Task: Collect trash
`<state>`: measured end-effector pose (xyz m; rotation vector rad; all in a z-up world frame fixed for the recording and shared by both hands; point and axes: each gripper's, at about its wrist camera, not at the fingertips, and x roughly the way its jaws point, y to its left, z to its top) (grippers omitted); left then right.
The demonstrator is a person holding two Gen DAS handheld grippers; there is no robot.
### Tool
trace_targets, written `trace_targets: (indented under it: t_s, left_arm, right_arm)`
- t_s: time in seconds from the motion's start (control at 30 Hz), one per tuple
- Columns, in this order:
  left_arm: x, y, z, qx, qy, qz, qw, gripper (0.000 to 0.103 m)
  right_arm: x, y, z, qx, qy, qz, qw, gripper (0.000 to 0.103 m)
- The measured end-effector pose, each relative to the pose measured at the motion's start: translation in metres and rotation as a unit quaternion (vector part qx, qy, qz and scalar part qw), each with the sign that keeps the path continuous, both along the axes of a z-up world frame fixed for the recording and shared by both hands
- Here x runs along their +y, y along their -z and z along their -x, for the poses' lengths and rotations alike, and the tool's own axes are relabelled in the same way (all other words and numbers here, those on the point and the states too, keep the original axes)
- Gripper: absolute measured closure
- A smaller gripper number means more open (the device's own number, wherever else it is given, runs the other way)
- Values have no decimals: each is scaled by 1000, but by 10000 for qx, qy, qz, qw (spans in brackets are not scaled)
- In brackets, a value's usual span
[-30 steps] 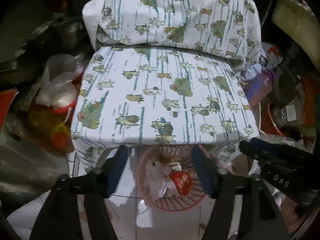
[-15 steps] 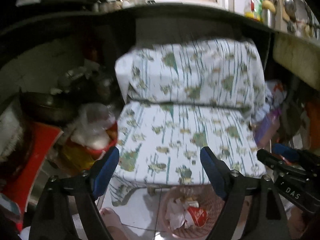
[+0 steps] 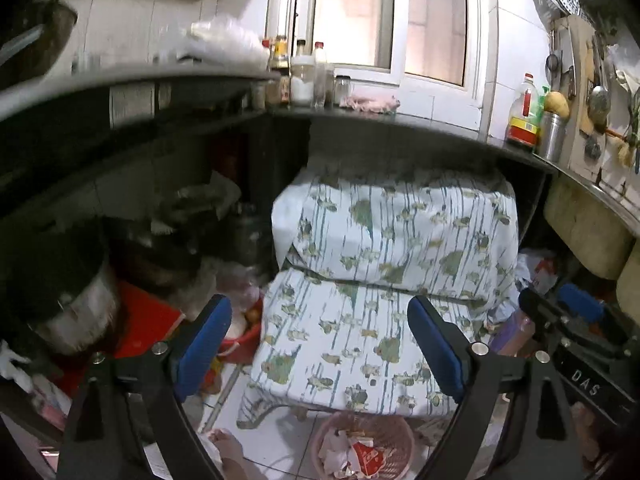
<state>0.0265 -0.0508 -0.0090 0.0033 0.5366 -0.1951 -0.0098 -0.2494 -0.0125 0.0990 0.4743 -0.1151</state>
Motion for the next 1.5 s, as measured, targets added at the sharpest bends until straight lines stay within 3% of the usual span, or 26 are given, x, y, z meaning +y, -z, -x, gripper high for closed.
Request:
trace_targets:
  t_s: [0.17,0.3,0.5,0.73,1.5]
  left_arm:
    - [-7,-37,11,-162,118,0,9998,12]
    - [-4,-49,26,-560,113,52,9984,12]
    - [9,-42,29,-425,31,286,9987,12]
    - [7,-37,27,-486,-185,91,9986,12]
    - [29,-37,26,-405,-319,417,9978,12]
  right_arm:
    - [3,-42,16,-658,39,-37,9978,32]
    - [4,-51,26,-916,83,69,9957,31]
    - [-2,-40,31,-808,57,-77,9967,31]
    - [3,-38,37,-866,273,85,9958,31]
    - [26,-33,47,-931,149,374,9948,29]
